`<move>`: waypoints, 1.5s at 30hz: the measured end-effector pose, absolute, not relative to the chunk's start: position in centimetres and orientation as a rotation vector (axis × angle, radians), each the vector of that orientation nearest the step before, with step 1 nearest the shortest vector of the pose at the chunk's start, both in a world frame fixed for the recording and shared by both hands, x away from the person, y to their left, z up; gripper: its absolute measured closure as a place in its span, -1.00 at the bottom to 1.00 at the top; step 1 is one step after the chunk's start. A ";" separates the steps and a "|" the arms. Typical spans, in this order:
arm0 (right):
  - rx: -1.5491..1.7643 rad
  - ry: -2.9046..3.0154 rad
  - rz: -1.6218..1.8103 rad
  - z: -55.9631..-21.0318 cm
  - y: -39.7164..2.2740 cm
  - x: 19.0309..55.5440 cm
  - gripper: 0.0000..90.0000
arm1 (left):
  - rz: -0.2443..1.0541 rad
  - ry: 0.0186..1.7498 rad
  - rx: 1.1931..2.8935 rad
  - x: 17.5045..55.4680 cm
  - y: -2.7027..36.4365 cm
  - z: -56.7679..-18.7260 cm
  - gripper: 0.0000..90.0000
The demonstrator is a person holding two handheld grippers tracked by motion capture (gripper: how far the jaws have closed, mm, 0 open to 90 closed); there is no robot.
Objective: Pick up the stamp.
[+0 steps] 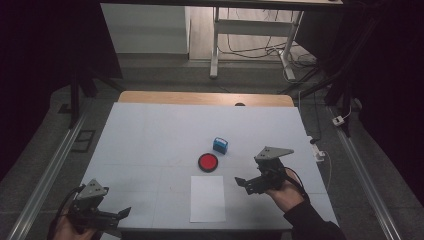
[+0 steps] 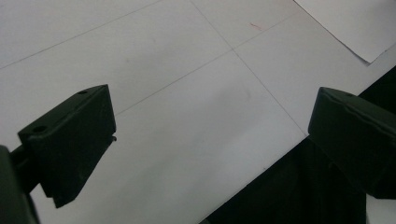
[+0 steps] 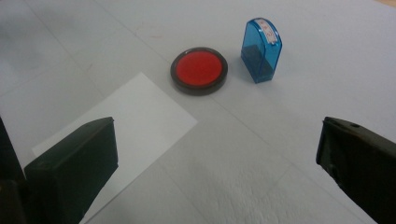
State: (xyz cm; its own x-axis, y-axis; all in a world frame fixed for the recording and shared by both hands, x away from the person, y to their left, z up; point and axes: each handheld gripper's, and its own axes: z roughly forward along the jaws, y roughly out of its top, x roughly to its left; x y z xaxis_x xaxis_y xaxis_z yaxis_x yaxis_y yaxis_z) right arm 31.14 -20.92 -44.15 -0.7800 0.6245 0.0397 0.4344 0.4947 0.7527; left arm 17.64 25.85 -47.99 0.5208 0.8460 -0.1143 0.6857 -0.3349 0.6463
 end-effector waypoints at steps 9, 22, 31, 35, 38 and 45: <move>0.892 2.499 1.182 -44.0 -20.0 32.6 -1.00 | 0.312 1.240 2.110 17.7 25.9 -48.0 -0.98; 0.880 2.545 1.082 -44.2 -18.0 34.8 -1.00 | 0.301 1.237 2.109 17.7 26.0 -48.0 -0.98; 0.902 2.544 1.084 -44.6 -17.1 37.0 -1.00 | 0.296 1.239 2.098 17.7 26.1 -48.0 -0.98; 0.901 2.560 1.074 -44.8 -16.7 37.9 -1.00 | 0.294 1.238 2.100 17.7 26.1 -48.0 -0.98; 0.898 2.570 1.056 -45.0 -16.4 38.4 -1.00 | 0.294 1.240 2.097 17.7 26.1 -48.0 -0.98; 0.887 2.580 1.026 -45.6 -15.6 39.9 -1.00 | 0.290 1.239 2.095 17.8 26.1 -48.0 -0.98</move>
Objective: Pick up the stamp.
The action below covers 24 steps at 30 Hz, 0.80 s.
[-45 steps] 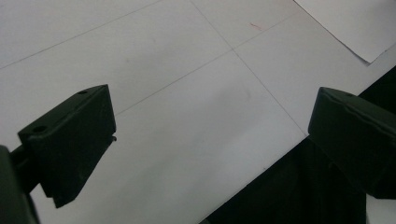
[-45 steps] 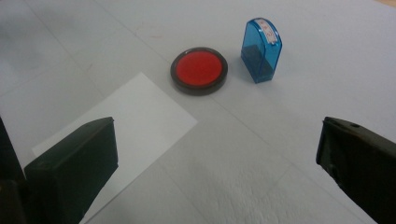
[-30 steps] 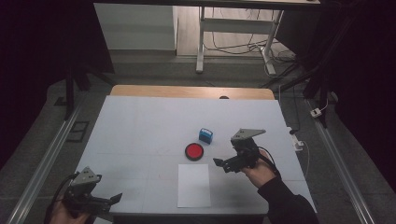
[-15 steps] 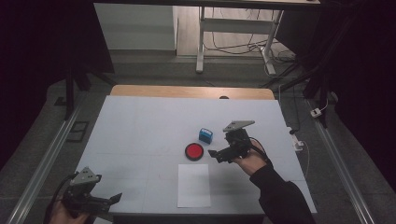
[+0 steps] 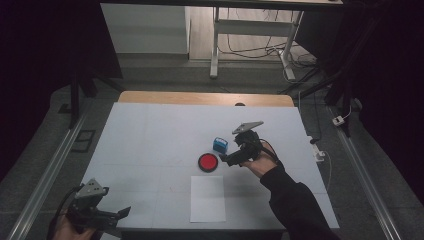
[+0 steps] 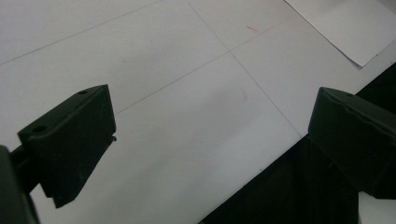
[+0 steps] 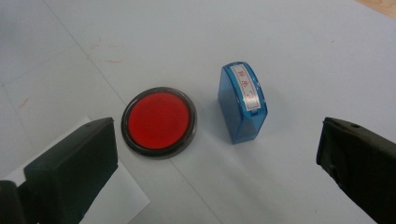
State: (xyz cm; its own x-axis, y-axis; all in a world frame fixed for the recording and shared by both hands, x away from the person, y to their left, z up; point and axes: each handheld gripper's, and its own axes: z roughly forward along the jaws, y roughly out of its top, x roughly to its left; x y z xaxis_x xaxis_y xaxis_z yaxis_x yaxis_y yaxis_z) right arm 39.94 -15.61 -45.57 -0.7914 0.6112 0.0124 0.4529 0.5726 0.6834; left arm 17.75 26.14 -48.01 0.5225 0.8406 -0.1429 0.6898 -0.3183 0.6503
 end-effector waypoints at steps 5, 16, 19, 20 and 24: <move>0.883 2.584 0.977 -46.4 -15.0 41.5 -1.00 | 0.287 1.239 2.092 17.8 26.2 -48.0 -0.98; 0.869 2.611 0.942 -47.6 -14.4 43.6 -1.00 | 0.287 1.238 2.093 17.7 26.2 -48.0 -0.98; 0.860 2.622 0.926 -47.9 -14.2 44.1 -1.00 | 0.286 1.238 2.093 17.8 26.2 -48.0 -0.98; 0.855 2.627 0.915 -48.1 -14.1 44.2 -1.00 | 0.286 1.237 2.093 17.8 26.2 -48.0 -0.98; 0.842 2.635 0.900 -48.4 -13.8 44.7 -1.00 | 0.285 1.237 2.092 17.8 26.2 -48.0 -0.98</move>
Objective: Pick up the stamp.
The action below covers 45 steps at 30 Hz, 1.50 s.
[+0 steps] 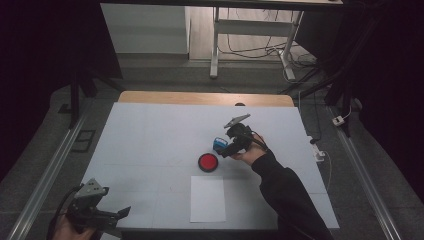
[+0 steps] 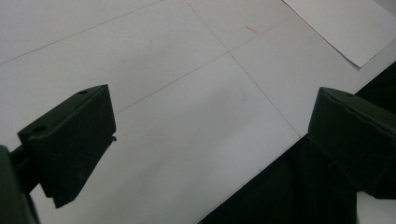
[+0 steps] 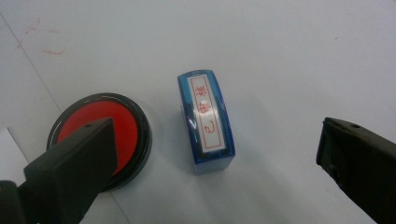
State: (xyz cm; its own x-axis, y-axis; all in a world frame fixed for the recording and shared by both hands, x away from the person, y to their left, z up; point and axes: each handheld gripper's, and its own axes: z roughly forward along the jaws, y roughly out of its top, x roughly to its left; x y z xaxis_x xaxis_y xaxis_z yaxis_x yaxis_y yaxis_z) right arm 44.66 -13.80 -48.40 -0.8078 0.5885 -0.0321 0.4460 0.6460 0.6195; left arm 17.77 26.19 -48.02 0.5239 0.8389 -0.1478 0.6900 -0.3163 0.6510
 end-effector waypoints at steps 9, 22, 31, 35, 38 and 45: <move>0.778 2.690 0.875 -48.4 -12.9 45.3 -0.50 | 0.286 1.236 2.095 17.8 26.2 -48.0 -0.98; 0.783 2.757 0.907 -48.5 -13.0 46.2 0.24 | 0.283 1.223 2.103 17.7 26.1 -48.0 -0.98; 0.749 2.761 0.892 -48.3 -12.9 46.2 0.57 | 0.282 1.222 2.104 17.7 26.1 -48.0 -0.98; 0.737 2.760 0.894 -48.2 -13.0 46.1 0.58 | 0.286 1.219 2.105 17.7 26.1 -48.0 -0.98; 0.719 2.756 0.908 -47.9 -13.1 46.0 0.58 | 0.287 1.219 2.105 17.7 26.1 -48.0 -0.98; 0.711 2.749 0.944 -47.0 -13.4 45.1 0.58 | 0.285 1.215 2.104 17.7 26.1 -48.0 -0.98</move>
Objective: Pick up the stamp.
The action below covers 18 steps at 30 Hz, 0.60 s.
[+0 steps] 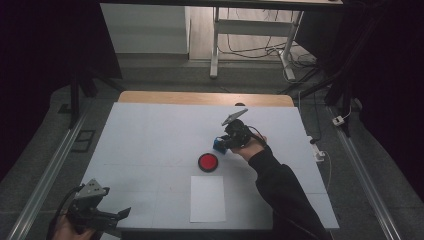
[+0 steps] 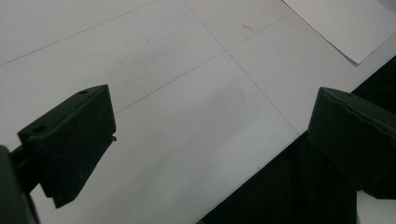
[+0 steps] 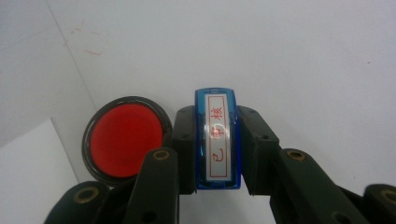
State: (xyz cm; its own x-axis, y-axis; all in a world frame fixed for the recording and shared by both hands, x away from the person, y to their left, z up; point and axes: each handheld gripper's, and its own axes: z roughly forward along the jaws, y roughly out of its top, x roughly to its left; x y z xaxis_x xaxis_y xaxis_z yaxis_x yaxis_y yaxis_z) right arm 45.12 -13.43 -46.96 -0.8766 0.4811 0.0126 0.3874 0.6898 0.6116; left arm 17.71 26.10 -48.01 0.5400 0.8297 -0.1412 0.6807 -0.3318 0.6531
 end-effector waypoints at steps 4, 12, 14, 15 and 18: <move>0.738 2.739 0.967 -46.3 -13.5 44.4 0.58 | 0.283 1.216 2.102 17.7 26.1 -48.0 -0.98; 0.704 2.751 1.045 -44.9 -14.3 42.7 0.58 | 0.287 1.215 2.096 17.7 26.2 -48.0 -0.97; 0.706 2.751 1.055 -44.7 -14.4 42.3 0.58 | 0.287 1.215 2.093 17.7 26.1 -48.0 -0.97; 0.708 2.748 1.060 -44.7 -14.5 42.1 0.58 | 0.288 1.214 2.093 17.7 26.2 -48.0 -0.97; 0.700 2.741 1.065 -44.4 -14.5 41.4 0.58 | 0.290 1.210 2.091 17.7 26.2 -48.0 -0.97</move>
